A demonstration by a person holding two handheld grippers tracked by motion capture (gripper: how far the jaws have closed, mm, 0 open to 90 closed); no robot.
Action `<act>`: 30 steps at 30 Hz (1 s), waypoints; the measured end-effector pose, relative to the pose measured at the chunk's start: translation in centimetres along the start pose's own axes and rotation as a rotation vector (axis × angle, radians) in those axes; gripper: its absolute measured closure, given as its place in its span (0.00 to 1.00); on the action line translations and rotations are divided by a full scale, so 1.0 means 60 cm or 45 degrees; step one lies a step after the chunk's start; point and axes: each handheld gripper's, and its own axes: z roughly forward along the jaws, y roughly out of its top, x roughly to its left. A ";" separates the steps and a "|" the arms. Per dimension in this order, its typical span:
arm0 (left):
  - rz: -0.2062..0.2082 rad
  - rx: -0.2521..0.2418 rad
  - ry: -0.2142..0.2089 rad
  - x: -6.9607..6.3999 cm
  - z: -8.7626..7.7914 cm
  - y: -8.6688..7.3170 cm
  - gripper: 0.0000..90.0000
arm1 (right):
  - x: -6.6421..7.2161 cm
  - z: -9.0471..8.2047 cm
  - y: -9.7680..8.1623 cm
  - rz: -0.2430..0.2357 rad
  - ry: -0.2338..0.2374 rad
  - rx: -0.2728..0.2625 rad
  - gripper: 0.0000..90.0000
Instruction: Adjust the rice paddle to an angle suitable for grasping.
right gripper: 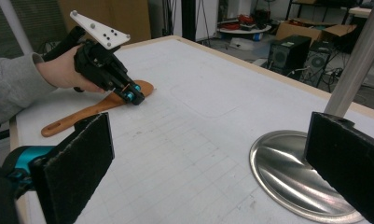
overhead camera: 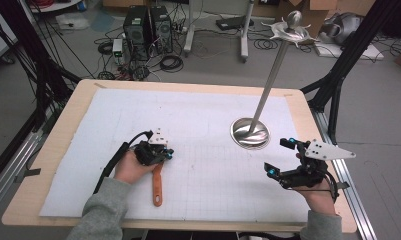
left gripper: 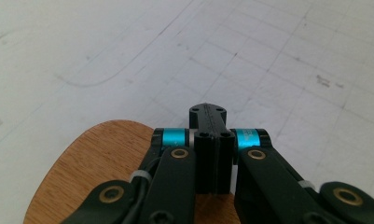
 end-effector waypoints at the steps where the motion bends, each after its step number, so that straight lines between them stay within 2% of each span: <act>1: -0.008 0.005 0.004 0.002 -0.004 -0.003 1.00 | 0.000 0.002 0.001 0.006 0.002 -0.002 0.00; 3: -0.008 0.007 0.013 0.004 -0.010 -0.008 1.00 | -0.001 0.004 0.002 0.001 0.006 -0.004 0.00; 8: -0.046 0.001 0.033 0.017 -0.034 -0.032 1.00 | -0.002 0.011 0.005 -0.007 0.009 -0.003 0.00; 11: -0.060 0.001 0.036 0.020 -0.040 -0.038 1.00 | -0.003 0.014 0.006 -0.009 0.015 -0.002 0.00; 13: -0.088 0.003 0.045 0.024 -0.047 -0.044 1.00 | -0.003 0.017 0.006 -0.008 0.018 0.002 0.00; 15: -0.099 0.003 0.067 0.027 -0.056 -0.053 1.00 | -0.004 0.023 0.008 -0.012 0.023 -0.003 0.00; 19: -0.112 0.001 0.077 0.030 -0.066 -0.063 1.00 | -0.006 0.026 0.011 -0.008 0.033 -0.008 0.00; 22: -0.154 -0.002 0.072 0.034 -0.082 -0.075 0.99 | -0.009 0.025 0.013 -0.008 0.046 -0.023 0.00; 23: -0.148 -0.008 0.078 0.035 -0.086 -0.077 0.99 | -0.009 0.025 0.013 -0.008 0.046 -0.023 0.00; 24: -0.164 -0.040 0.076 0.037 -0.095 -0.086 0.99 | -0.010 0.024 0.015 0.000 0.048 -0.038 0.00; 26: -0.179 -0.054 0.087 0.038 -0.101 -0.093 0.99 | -0.012 0.024 0.015 0.004 0.044 -0.044 0.00; 28: -0.181 -0.058 0.092 0.038 -0.103 -0.094 1.00 | -0.013 0.026 0.015 0.001 0.044 -0.047 0.00; 29: -0.174 -0.073 0.107 0.036 -0.107 -0.094 1.00 | -0.013 0.028 0.017 0.005 0.046 -0.043 0.00; 30: -0.175 -0.095 0.100 0.035 -0.110 -0.094 0.99 | -0.013 0.029 0.017 0.001 0.049 -0.043 0.00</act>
